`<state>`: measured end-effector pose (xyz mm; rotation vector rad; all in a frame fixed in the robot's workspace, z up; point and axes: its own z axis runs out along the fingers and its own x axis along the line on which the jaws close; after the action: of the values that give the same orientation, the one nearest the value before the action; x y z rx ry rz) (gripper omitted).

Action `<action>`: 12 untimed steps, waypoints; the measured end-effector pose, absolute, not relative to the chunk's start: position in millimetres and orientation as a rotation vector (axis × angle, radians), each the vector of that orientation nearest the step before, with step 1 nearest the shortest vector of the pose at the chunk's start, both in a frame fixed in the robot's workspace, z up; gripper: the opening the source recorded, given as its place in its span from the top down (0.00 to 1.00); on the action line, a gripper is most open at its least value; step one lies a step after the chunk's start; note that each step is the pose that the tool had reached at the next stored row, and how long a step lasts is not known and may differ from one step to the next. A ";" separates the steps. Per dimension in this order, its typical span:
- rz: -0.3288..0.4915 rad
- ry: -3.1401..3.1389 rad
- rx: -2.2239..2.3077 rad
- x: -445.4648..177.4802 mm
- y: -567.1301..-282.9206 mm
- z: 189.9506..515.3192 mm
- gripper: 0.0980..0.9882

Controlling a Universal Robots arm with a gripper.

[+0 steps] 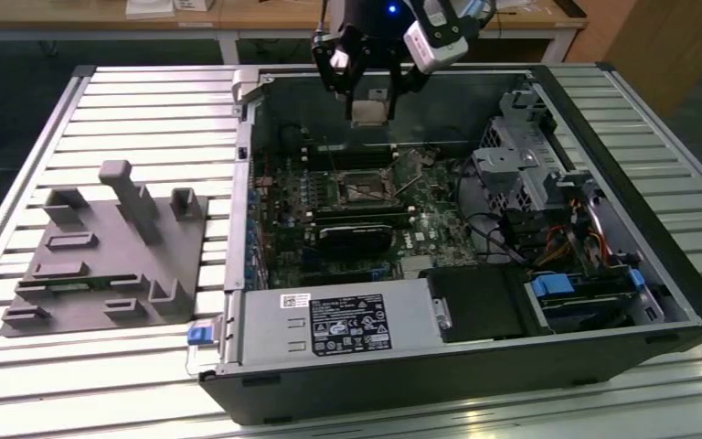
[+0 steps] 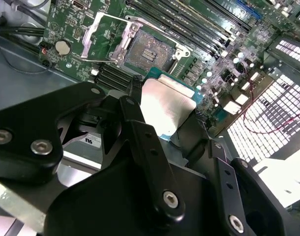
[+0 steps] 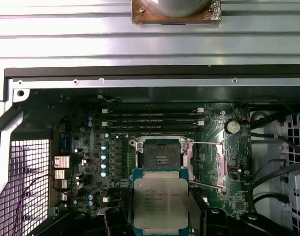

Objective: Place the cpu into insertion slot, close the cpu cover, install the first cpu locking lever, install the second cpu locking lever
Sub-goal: 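Place the cpu into insertion slot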

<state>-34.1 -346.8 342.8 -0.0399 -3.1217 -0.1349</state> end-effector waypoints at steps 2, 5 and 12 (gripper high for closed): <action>-0.135 -3.122 -0.040 -34.2 -346.8 341.5 0.50; -0.135 -3.122 -0.040 -34.1 -346.7 339.8 0.50; -0.135 -3.122 -0.040 -34.2 -346.8 336.5 0.50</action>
<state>-34.2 -346.8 336.5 -0.0399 -3.1218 -0.1349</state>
